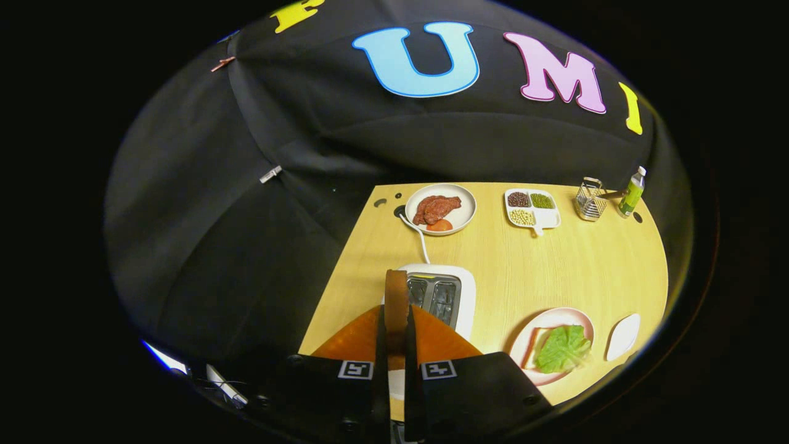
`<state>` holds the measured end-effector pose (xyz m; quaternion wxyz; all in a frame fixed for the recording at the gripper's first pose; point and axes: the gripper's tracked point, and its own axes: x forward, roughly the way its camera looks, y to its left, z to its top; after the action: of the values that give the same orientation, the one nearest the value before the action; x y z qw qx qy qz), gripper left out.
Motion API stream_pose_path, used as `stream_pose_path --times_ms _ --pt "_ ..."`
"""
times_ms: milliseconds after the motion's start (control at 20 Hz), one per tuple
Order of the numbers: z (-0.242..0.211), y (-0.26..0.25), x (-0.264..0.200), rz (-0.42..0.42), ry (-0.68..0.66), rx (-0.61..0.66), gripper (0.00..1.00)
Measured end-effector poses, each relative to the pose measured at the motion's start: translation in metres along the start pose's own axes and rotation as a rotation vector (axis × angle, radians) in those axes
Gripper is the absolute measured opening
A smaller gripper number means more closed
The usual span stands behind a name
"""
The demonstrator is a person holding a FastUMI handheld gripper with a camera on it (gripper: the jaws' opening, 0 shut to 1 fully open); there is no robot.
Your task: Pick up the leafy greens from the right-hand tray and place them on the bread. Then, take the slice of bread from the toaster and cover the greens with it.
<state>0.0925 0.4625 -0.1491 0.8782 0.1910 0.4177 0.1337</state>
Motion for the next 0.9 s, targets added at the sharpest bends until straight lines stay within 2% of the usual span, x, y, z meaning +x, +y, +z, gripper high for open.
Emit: stream_pose_path --times_ms 200,300,550,750,900 --pt "0.012 -0.020 -0.022 0.044 -0.031 0.021 0.14" --pt "0.015 -0.042 -0.034 0.038 -0.045 0.034 0.14" --pt "0.013 -0.122 -0.060 -0.045 -0.092 0.088 0.14" --pt "-0.010 -0.187 -0.065 -0.147 -0.098 0.115 0.14" --pt "-0.034 -0.217 -0.058 -0.174 -0.091 0.168 0.14"
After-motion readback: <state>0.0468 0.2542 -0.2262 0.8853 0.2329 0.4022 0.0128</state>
